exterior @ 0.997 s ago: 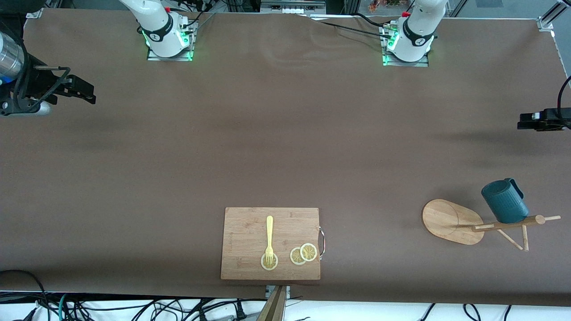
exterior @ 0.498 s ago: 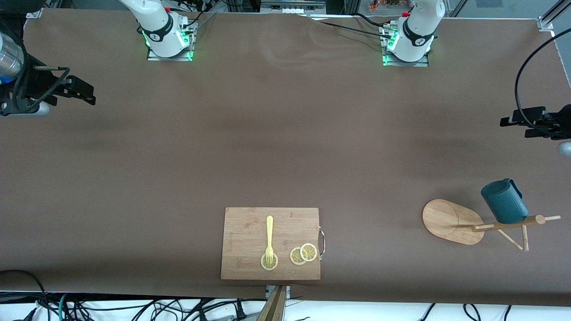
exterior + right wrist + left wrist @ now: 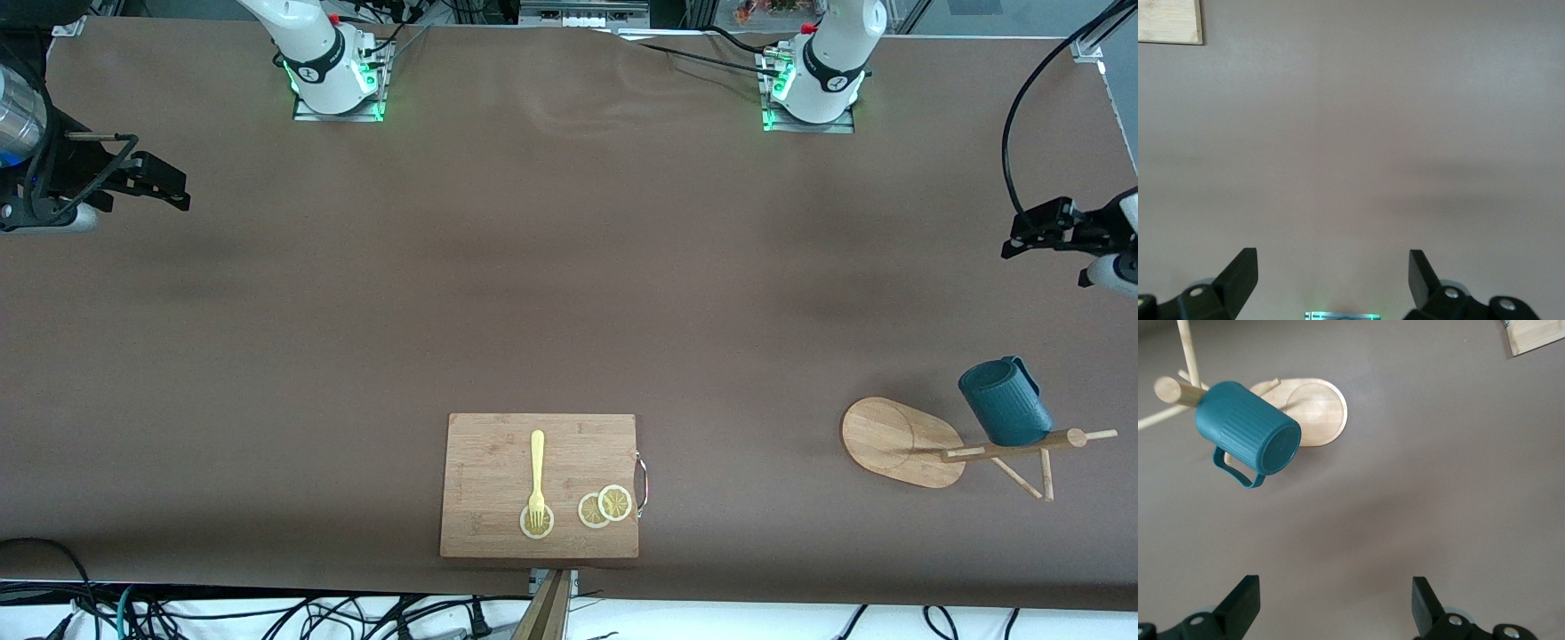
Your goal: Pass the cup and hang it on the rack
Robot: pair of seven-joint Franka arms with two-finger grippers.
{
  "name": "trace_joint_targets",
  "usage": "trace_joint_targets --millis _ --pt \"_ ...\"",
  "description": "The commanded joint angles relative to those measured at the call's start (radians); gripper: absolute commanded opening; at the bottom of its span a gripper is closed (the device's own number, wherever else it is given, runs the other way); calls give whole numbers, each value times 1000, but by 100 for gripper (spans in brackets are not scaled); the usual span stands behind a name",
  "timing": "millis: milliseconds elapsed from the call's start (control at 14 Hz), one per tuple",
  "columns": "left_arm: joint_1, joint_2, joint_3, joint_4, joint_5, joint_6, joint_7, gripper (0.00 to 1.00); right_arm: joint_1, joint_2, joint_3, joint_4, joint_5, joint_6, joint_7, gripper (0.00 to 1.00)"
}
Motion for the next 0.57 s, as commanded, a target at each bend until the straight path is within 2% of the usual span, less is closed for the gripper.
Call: trace_joint_targets --millis 0,285,498 --pt "-54 -51 22 -26 28 -38 -145 100 -10 8 4 21 11 -1 -4 100" --pt "-140 -127 24 -59 24 -76 -481 100 -13 8 4 21 11 2 -8 100" --pt "-152 -132 25 -59 6 -79 -491 100 -13 8 4 23 13 13 -8 100"
